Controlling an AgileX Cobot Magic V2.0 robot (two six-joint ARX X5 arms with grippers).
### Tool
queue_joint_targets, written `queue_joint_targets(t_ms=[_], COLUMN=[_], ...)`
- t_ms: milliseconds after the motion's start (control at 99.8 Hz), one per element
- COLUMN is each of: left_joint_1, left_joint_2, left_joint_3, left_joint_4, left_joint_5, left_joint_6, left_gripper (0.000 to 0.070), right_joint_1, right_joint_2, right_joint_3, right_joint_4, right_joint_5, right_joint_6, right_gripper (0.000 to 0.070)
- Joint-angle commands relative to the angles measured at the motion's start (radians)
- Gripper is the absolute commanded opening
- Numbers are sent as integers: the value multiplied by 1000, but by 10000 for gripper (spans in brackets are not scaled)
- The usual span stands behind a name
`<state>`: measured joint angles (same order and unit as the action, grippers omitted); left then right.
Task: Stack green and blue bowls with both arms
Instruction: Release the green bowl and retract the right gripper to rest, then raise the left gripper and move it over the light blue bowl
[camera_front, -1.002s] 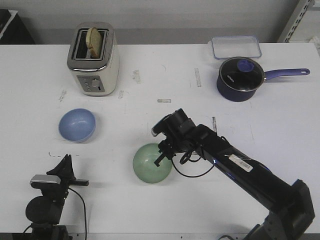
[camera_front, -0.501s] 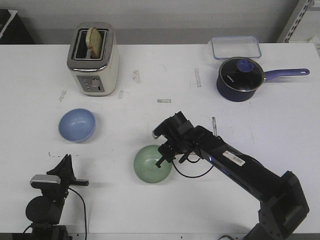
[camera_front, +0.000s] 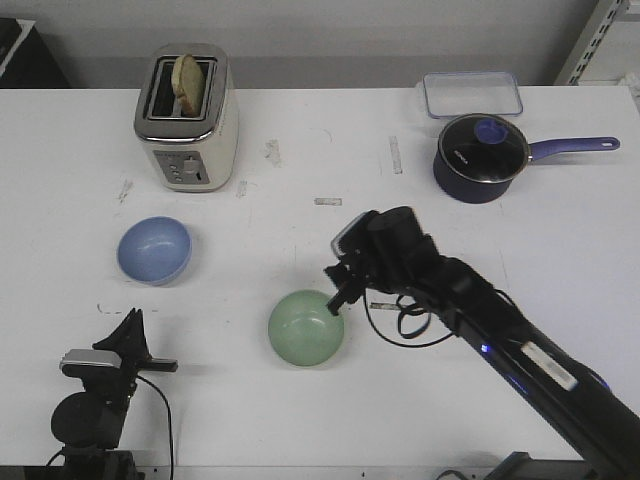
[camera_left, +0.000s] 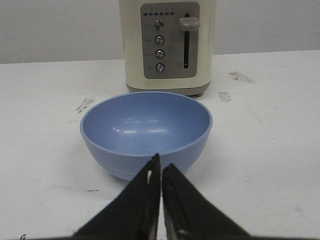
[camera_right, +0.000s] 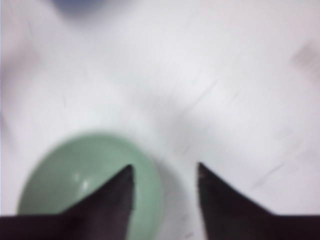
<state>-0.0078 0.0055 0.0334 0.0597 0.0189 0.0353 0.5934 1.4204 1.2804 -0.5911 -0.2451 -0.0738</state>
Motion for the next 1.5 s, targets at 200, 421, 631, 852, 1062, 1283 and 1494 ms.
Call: queue_joint_targets(t_ms=[200, 421, 631, 852, 1062, 1283, 1494], left_joint_1=[0, 0, 0, 0, 0, 1, 2], left_joint_2=[-2, -2, -2, -2, -1, 74, 407], left_joint_3=[-21, -21, -21, -21, 17, 317, 827], left_joint_4=[12, 13, 27, 50, 195, 172, -2], left_joint_5=[1, 1, 0, 0, -5, -32, -126], left_joint_6=[2, 2, 2, -56, -182, -75, 138], left_gripper=[2, 1, 1, 2, 1, 1, 1], right_joint_1=[-212, -436, -531, -535, -535, -534, -534], right_joint_2=[-241, -442, -697, -968, -1151, -1183, -1183], right_joint_3=[6, -172, -472, -682, -764, -768, -771], right_joint_4=[-43, -47, 41, 99, 99, 112, 118], right_joint_5=[150, 148, 147, 148, 148, 148, 148], right_joint_6=[-11, -29, -27, 2, 3, 6, 6], right_gripper=[1, 1, 1, 1, 1, 1, 1])
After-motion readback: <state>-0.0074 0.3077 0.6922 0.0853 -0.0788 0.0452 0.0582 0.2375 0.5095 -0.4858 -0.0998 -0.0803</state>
